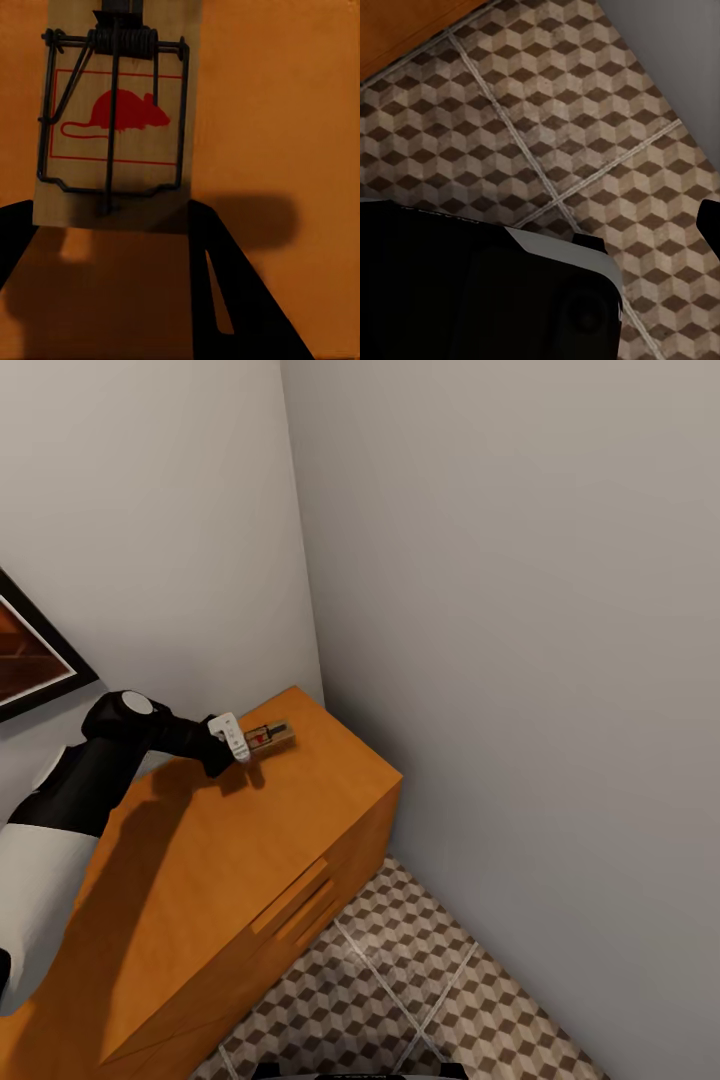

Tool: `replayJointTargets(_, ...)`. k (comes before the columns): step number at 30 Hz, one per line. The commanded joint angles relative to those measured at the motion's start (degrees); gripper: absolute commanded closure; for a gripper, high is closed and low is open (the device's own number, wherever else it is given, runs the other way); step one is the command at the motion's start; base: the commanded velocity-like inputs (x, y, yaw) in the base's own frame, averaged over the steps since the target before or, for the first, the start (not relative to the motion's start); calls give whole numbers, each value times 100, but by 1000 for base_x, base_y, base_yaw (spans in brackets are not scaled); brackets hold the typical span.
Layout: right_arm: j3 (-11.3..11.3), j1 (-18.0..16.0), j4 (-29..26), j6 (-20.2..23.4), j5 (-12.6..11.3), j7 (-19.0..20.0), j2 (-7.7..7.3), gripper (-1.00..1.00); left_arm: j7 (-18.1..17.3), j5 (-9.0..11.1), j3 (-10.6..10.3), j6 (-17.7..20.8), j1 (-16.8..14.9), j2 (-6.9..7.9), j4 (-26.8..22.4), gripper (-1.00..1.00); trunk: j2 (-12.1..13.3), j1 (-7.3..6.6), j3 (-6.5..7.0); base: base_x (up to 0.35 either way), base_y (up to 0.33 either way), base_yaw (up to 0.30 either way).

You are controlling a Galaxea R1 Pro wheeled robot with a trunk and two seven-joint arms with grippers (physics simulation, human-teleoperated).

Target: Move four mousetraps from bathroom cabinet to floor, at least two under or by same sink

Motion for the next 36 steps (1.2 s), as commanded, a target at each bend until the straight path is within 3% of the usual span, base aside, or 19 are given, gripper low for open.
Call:
replayJointTargets(1,51,-4,6,-17,-39,-26,2,-100,-20,-30,13,32,-5,5,-15,100,-9,3,-8,0,0,0)
replayJointTargets(7,51,-4,6,-17,-39,-26,2,-100,-22,-29,79,29,-5,7,-46,100,-9,3,-8,-49,-98,0)
replayJointTargets(22,51,-4,6,-17,-39,-26,3,-100,-22,-29,74,25,-5,58,-45,100,-9,3,-8,-133,-268,0)
replayJointTargets(36,51,-4,6,-17,-39,-26,3,-100,-22,-11,73,25,-5,94,-11,100,-9,3,-8,-229,-239,0)
